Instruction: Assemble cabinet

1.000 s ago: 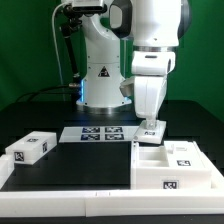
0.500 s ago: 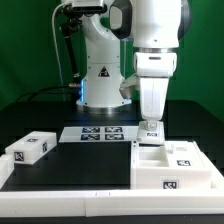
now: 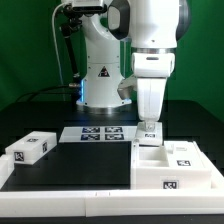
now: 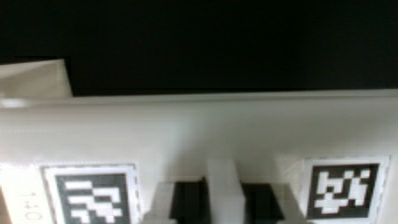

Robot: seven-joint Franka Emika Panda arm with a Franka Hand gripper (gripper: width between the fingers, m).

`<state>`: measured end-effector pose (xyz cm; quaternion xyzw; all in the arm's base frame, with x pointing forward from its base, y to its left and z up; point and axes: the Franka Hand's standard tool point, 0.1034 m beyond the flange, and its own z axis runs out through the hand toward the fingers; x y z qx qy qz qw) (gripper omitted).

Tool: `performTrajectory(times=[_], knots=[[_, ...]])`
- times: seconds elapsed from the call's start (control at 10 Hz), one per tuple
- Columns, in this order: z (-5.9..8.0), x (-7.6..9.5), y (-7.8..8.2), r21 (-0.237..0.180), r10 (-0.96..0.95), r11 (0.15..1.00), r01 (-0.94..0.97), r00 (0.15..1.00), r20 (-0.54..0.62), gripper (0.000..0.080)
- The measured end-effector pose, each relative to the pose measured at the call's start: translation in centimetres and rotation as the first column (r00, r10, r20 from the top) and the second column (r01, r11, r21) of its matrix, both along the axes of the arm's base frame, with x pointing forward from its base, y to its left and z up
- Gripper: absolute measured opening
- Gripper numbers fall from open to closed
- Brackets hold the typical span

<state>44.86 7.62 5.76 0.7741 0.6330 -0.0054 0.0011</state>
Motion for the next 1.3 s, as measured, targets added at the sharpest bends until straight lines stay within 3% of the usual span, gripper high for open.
performTrajectory(times=[1.1,1.3], knots=[[-0.2,1.0,0.0,0.003,0.005,1.0,-0.005,1.0,0.002,0.007],[0.1,2.4,-0.2,0.003,0.025,1.0,-0.025,1.0,0.007,0.007]])
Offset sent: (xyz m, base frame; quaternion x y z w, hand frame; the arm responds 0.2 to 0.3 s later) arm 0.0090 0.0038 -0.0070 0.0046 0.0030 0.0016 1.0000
